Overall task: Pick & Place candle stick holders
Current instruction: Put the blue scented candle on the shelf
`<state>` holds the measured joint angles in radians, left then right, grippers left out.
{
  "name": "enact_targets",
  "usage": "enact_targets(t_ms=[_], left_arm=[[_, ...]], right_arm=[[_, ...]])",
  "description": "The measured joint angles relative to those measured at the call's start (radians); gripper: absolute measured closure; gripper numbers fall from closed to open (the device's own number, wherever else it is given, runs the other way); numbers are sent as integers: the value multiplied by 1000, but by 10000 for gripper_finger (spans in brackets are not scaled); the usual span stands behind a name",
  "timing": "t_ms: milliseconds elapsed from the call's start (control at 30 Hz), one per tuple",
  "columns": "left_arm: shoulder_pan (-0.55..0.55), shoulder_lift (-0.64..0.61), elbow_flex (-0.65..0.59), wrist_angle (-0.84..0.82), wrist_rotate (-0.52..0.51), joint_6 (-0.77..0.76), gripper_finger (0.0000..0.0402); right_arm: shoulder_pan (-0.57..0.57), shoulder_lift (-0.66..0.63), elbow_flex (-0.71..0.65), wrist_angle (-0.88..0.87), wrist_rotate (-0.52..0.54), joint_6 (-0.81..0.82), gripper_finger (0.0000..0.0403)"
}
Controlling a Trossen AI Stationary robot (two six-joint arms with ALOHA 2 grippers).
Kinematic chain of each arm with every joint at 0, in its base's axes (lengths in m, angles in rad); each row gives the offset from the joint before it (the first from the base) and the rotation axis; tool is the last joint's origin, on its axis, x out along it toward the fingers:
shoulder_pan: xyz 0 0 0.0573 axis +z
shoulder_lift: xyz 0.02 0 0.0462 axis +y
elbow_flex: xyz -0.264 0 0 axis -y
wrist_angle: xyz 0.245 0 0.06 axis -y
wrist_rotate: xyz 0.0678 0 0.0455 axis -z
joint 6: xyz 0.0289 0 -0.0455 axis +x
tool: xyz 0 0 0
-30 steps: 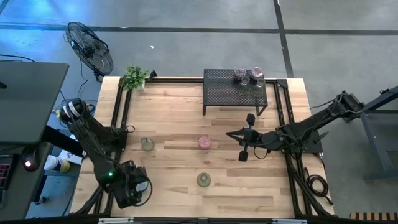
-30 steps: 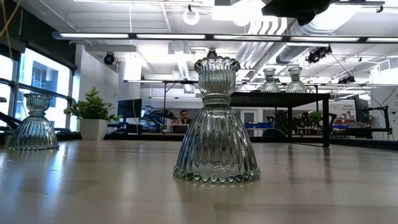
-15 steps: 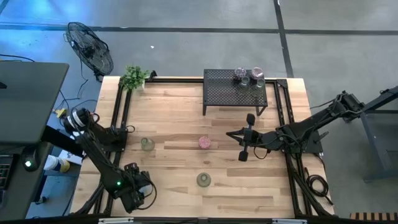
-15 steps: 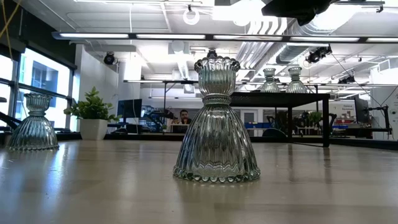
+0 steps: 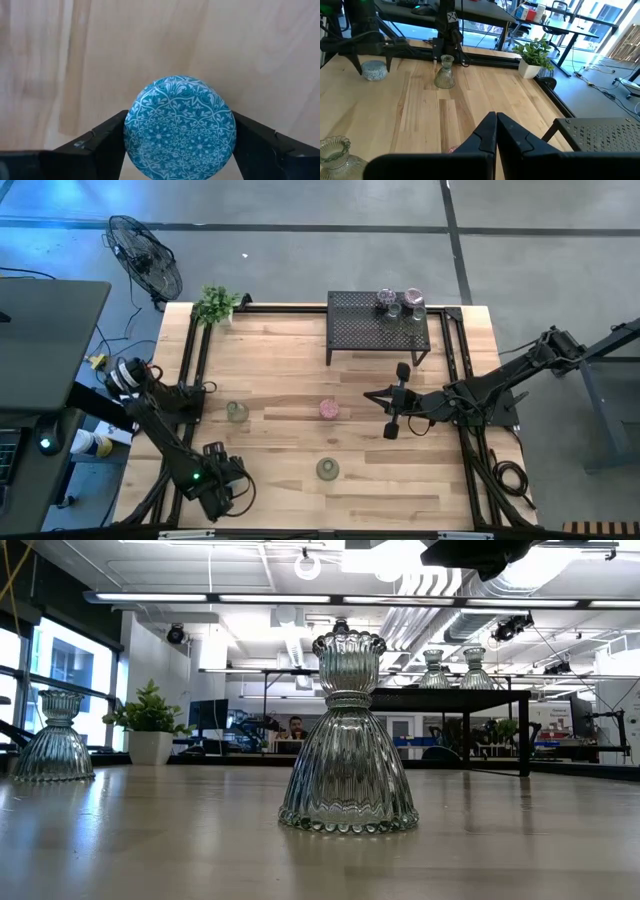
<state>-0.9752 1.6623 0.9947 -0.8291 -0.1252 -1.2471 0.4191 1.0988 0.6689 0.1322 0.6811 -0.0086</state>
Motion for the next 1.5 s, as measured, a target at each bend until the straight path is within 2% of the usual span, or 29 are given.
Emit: enact_targets(t_ms=[167,333,433,533,633,867,967,1233,1500], left_arm=[[90,-37,43,-22,3,195,119],[242,-77,159,-20,-116,521,119],[339,-80,226,51,-140,729,119],[435,-68,232,130,-117,906,119],[523,-37,221,183,-63,1014,119],[642,85,219,292,-34,1186,119],[683,128,220,340,13,1234,119],[762,193,219,373,118,1270,118],[772,201,219,375,139,1272,63]], right_arm=[[0,0,0,0,0,0,401],[0,0,0,-1,0,0,402],[0,0,0,-7,0,0,401],[0,0,0,-19,0,6,402],[0,0,0,-24,-3,7,401],[0,0,0,-25,-3,8,401],[0,0,0,-25,-3,9,402],[0,0,0,-25,-4,8,402],[0,0,0,-30,-4,9,402]])
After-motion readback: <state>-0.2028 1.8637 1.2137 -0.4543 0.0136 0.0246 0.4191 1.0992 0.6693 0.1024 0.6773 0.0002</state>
